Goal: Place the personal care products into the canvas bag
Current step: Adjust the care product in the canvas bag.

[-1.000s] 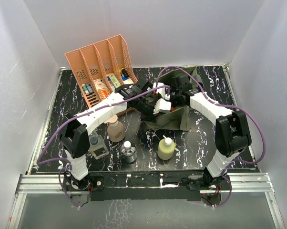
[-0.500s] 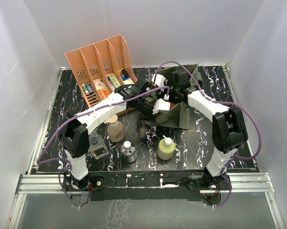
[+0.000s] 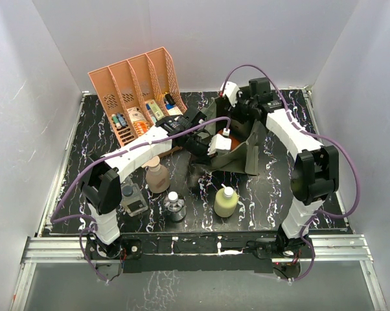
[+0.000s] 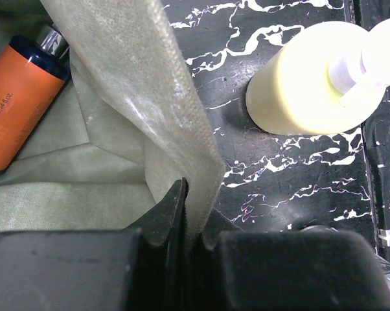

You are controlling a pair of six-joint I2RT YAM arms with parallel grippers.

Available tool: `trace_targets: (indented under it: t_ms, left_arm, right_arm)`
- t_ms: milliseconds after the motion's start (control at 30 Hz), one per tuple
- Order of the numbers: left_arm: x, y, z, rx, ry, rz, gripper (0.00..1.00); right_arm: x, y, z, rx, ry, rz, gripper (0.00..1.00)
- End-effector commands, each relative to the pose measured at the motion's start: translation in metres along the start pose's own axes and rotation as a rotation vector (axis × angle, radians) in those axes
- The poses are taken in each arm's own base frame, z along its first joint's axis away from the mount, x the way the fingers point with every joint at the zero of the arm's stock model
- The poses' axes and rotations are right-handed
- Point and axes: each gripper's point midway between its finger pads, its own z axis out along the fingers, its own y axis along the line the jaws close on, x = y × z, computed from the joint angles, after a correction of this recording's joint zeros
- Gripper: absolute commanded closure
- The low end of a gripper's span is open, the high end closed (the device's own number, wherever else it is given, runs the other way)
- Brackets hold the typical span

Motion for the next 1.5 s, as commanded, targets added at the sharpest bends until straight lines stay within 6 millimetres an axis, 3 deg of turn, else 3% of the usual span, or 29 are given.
trace_targets:
  t_ms: [0, 333, 467, 533, 767, 967, 1067, 1167, 1367, 1467]
  left_arm:
    - [-0.007, -0.014, 0.001, 0.053, -0.031, -0.008, 0.97]
    - [-0.007, -0.017, 0.001, 0.069, -0.033, -0.018, 0.97]
    - [-0.007, -0.017, 0.001, 0.071, -0.029, -0.017, 0.97]
    - [-0.006, -0.016, 0.001, 0.071, -0.026, -0.018, 0.97]
    - [-0.008, -0.014, 0.001, 0.069, -0.027, -0.011, 0.97]
    - [-0.009, -0.014, 0.002, 0.079, -0.028, -0.012, 0.97]
    - [-0.01, -0.014, 0.002, 0.076, -0.026, -0.016, 0.97]
    - [-0.011, -0.012, 0.001, 0.068, -0.029, -0.027, 0.95]
    - [-0.017, -0.006, 0.0, 0.047, -0.039, -0.029, 0.94]
    - [-0.018, -0.004, 0.0, 0.04, -0.042, -0.033, 0.93]
  right_arm:
    - [-0.027, -0.03, -0.011, 0.019, -0.08, 0.032, 0.92]
    - [-0.082, -0.027, -0.022, -0.108, -0.281, 0.089, 0.92]
    - [-0.092, -0.031, -0.029, -0.128, -0.338, 0.078, 0.92]
    - [-0.086, -0.03, -0.027, -0.129, -0.328, 0.06, 0.92]
    - [-0.034, -0.024, -0.01, -0.119, -0.257, -0.05, 0.92]
    - [-0.006, -0.031, -0.001, -0.102, -0.239, -0.108, 0.89]
    - [0.002, -0.028, -0.001, -0.118, -0.209, -0.136, 0.81]
    - [0.007, -0.024, -0.004, -0.135, -0.183, -0.143, 0.66]
    - [0.003, -0.042, -0.009, -0.093, -0.137, -0.124, 0.44]
    - [-0.001, -0.049, -0.013, -0.073, -0.121, -0.113, 0.38]
